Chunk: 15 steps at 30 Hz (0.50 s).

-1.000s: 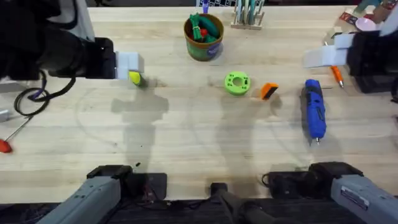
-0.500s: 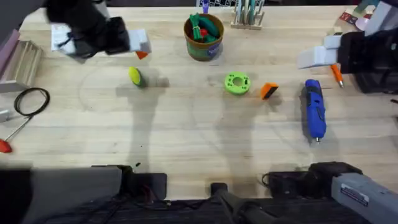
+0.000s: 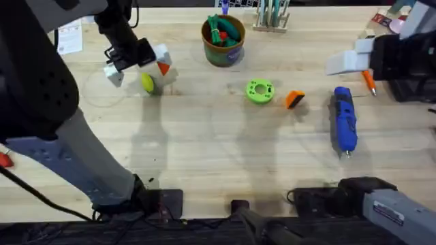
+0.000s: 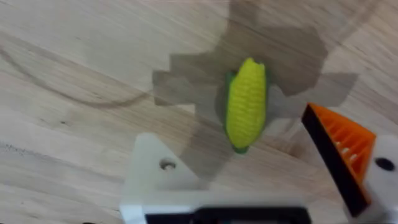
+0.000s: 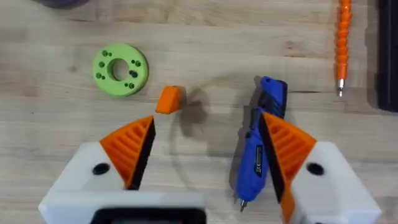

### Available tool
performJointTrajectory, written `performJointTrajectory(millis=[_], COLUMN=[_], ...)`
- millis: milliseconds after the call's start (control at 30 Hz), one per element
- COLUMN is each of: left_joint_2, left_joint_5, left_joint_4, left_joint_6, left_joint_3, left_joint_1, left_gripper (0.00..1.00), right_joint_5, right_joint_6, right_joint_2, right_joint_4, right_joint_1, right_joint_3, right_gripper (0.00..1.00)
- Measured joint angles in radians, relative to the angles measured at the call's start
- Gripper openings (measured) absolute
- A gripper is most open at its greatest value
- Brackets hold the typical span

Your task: Pick up the gripper from the table and insert it into the empty holder that is missing its gripper. Then pick up a screw, insert it into the mounting hole, and use the screwdriver to tighten it. Finally, clean up the table by picking up the vegetable and placing it into the bucket.

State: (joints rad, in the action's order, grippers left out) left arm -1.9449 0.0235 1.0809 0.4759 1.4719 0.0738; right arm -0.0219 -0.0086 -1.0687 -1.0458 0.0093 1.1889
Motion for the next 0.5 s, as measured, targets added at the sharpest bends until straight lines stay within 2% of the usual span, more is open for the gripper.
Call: performJointTrajectory(millis=[167, 267, 333, 433, 467, 500], left_joint_2=[-0.02, -0.033, -0.049, -0.068, -0.069, -0.069], left_joint_5=[-0.008, -0.01, -0.01, -0.006, -0.001, -0.006], left_joint_4=[0.0, 0.0, 0.0, -0.001, -0.004, -0.004], left_joint_6=[0.007, 0.006, 0.001, -0.005, -0.011, -0.012], left_joint_3=[0.0, 0.002, 0.002, 0.002, 0.004, 0.005], left_joint_1=[0.019, 0.016, 0.016, 0.016, 0.015, 0.014], left_gripper=[0.935, 0.83, 0.615, 0.16, 0.047, 0.012], right_joint_5=[0.0, 0.0, 0.0, 0.0, 0.0, 0.0], right_joint_6=[0.0, 0.0, 0.0, 0.0, 0.0, 0.0], right_joint_2=[0.0, 0.0, 0.0, 0.0, 0.0, 0.0], right_joint_4=[0.0, 0.0, 0.0, 0.0, 0.0, 0.0], right_joint_1=[0.0, 0.0, 0.0, 0.0, 0.0, 0.0], right_joint_3=[0.0, 0.0, 0.0, 0.0, 0.0, 0.0], right_gripper=[0.99, 0.991, 0.991, 0.991, 0.991, 0.991])
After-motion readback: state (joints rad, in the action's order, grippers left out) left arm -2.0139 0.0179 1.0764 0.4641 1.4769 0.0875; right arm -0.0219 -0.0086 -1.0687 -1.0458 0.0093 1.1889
